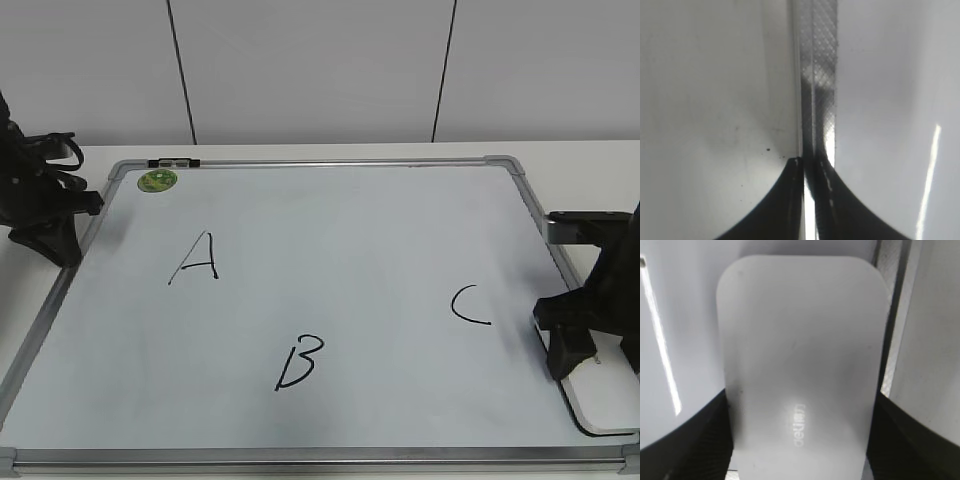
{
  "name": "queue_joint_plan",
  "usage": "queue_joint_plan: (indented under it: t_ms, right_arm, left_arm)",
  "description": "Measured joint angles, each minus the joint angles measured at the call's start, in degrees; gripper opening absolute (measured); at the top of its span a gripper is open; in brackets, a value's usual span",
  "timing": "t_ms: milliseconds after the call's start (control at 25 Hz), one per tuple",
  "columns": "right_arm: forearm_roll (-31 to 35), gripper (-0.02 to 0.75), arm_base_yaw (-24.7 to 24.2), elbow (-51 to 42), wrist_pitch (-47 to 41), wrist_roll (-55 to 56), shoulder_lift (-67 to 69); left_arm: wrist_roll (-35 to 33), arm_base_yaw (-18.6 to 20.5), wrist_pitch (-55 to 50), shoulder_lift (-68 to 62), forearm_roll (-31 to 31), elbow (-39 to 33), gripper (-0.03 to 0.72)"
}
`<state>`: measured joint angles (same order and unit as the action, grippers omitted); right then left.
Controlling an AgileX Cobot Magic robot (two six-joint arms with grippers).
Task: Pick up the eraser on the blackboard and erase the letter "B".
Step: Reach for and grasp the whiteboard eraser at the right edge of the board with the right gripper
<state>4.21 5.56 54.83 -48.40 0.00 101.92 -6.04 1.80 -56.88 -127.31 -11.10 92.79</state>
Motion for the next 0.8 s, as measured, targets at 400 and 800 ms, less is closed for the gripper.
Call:
queue_joint_plan:
  t_ms: [400, 800]
  right_arm:
    - [0.21, 0.523, 0.0, 0.0, 0.0, 0.0, 0.0]
    - [3.81, 0.523, 3.63, 11.26, -9.47, -1.14, 0.6]
  left_arm:
    - [-0.1, 0.1, 0.1, 0.0, -0.21, 0.0, 0.032]
    - [-0.2, 0.09, 0.1, 0.0, -0.92, 0.0, 0.032]
